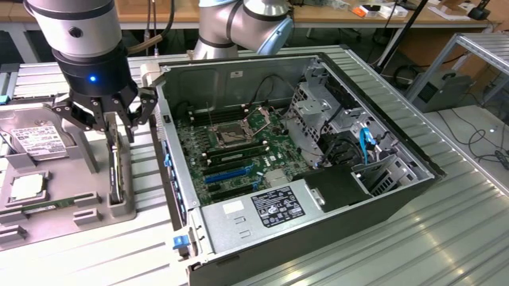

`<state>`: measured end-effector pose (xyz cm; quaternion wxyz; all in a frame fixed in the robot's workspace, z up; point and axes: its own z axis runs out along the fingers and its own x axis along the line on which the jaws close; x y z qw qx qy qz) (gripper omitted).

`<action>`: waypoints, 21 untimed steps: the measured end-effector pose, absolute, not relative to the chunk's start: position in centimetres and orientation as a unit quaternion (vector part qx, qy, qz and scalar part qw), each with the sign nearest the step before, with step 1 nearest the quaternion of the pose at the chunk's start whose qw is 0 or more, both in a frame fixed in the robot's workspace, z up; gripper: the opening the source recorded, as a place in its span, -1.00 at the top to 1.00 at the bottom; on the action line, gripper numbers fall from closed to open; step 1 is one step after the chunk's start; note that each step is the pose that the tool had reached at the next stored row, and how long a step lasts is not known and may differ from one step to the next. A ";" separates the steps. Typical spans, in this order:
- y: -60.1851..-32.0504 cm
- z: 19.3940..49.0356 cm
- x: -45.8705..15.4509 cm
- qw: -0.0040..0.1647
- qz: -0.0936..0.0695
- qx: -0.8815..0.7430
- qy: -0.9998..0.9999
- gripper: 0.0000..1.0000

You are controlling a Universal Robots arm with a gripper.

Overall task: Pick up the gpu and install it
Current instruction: 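Pick up the gpu and move the gpu toward the slot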

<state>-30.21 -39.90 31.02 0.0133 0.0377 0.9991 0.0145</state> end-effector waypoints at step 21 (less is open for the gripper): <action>-39.9 30.3 -30.2 0.014 0.009 0.038 0.999 0.28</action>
